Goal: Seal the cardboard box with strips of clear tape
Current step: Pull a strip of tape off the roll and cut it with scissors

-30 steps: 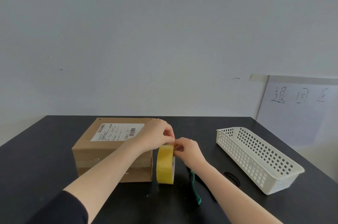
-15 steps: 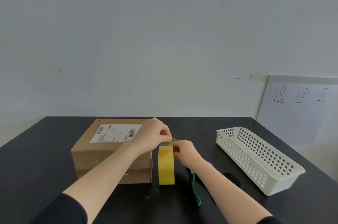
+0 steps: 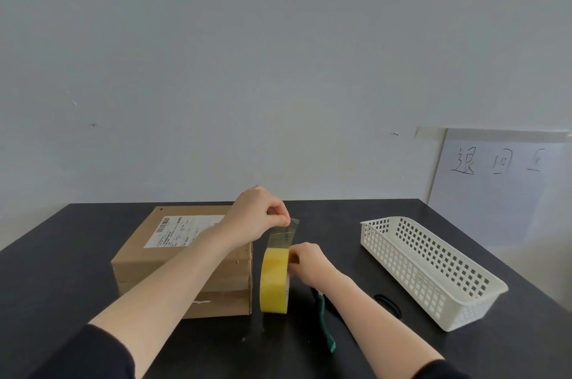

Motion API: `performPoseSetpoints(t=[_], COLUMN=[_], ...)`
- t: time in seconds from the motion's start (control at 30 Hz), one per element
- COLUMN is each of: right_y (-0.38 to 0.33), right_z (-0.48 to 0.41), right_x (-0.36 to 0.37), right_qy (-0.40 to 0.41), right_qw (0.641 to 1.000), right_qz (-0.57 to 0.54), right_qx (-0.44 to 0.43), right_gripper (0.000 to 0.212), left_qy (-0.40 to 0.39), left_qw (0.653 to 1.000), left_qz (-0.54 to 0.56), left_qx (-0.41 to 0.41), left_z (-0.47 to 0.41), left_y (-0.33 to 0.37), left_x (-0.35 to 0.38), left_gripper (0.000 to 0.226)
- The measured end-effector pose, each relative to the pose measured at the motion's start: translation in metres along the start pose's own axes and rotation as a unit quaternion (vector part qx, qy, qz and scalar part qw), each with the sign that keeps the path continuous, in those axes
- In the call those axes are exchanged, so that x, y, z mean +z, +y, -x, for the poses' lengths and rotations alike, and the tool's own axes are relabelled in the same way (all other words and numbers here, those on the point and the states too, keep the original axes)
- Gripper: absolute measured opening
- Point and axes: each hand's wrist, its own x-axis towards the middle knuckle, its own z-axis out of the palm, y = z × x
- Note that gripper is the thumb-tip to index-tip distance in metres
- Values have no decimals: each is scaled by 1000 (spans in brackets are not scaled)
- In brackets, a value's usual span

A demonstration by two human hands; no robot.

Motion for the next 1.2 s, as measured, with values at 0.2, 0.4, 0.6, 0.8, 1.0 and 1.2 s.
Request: performPoseSetpoints(t=[0.2, 0.4, 0.6, 0.8, 1.0, 1.2], right_y=[5, 2, 5, 1, -5, -4], right_z=[-2, -3, 6, 19, 9, 2], right_x=[3, 2, 10, 18, 15, 6], right_qy=[-5, -24, 75, 191, 118, 48], right_qw=[1000, 999, 996, 974, 992, 998], right_qz=[-8, 15, -8, -60, -27, -9], right_qx=[21, 30, -36, -107, -49, -38], right_gripper=[25, 26, 45, 34, 18, 7], left_qy=[6, 7, -3, -2, -14, 11], left_qw=[1000, 1000, 1000, 999, 1000, 999], left_qz=[11, 9, 23, 39, 20, 31], left_qx=[10, 21, 9, -5, 6, 6], left_z=[-7, -5, -6, -3, 4, 4], left_y=[8, 11, 13, 16, 17, 16], left_x=[-16, -19, -20, -22, -24, -28], left_gripper=[8, 9, 6, 8, 9, 10])
